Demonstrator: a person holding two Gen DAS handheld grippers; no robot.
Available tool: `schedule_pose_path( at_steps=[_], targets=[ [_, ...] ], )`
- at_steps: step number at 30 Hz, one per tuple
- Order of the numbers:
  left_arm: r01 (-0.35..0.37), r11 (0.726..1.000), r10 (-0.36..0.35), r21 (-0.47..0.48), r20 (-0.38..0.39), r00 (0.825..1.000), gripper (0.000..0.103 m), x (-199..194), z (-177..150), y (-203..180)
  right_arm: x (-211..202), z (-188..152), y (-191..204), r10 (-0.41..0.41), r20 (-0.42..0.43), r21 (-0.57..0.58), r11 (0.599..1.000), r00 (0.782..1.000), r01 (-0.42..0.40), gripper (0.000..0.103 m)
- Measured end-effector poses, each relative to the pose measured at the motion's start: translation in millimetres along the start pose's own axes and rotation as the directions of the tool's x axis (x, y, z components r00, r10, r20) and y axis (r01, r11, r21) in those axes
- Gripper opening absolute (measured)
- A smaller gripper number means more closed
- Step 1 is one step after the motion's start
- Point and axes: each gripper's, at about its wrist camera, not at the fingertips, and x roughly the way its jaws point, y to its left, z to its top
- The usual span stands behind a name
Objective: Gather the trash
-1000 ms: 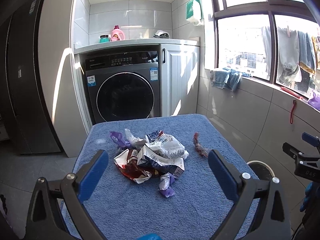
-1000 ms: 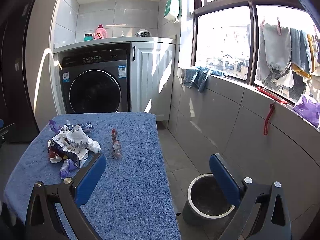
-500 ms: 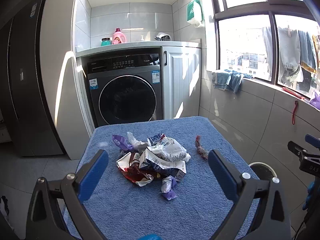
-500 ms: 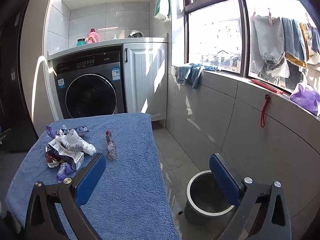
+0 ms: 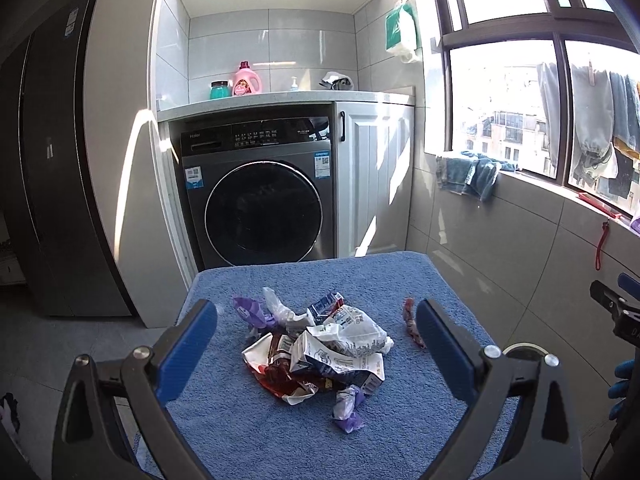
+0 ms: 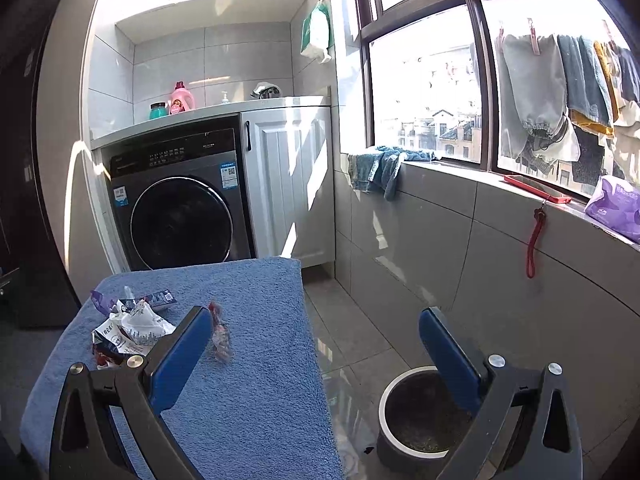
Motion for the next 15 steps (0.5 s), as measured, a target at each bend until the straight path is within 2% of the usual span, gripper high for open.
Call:
schedule_pose_path(
  at_steps=[4, 5, 7, 9, 12, 15],
  targets=[
    [-0.026, 0.998, 0.028, -0.048, 0.042, 0.999, 0.1, 8, 2, 17, 13, 3, 0, 0.05, -0.006, -0.004, 0.999, 0.999, -0.05, 0.103],
    [-0.035, 0.998, 0.036, -0.049, 0.033, 0.999, 0.1, 13, 2, 21, 19, 4, 1, 0.064, -0.015, -0.006, 0.998, 0.998, -0.064, 0.103],
    [-0.035, 0.999, 0.035, -0.017, -0.034, 0.999, 0.1, 29, -1, 26, 30, 4, 4, 0.093, -0.036, -0.011, 0.996, 0.995, -0.093, 0.103],
    [-0.003, 1.0, 0.003, -0.004, -0.105, 0.994, 0.1, 47, -6, 29, 46, 1, 6, 0.125, -0.072, -0.01, 0.992, 0.99, -0.126, 0.103],
    [0.052, 0.998, -0.047, 0.02, -0.195, 0.98, 0.1, 75, -17, 27, 75, -7, 15, 0.174, -0.137, -0.007, 0.984, 0.975, -0.177, 0.102],
    [0.134, 0.99, -0.118, 0.048, -0.256, 0.96, 0.099, 102, -22, 21, 103, -11, 30, 0.213, -0.201, -0.028, 0.975, 0.956, -0.223, 0.089]
  ],
)
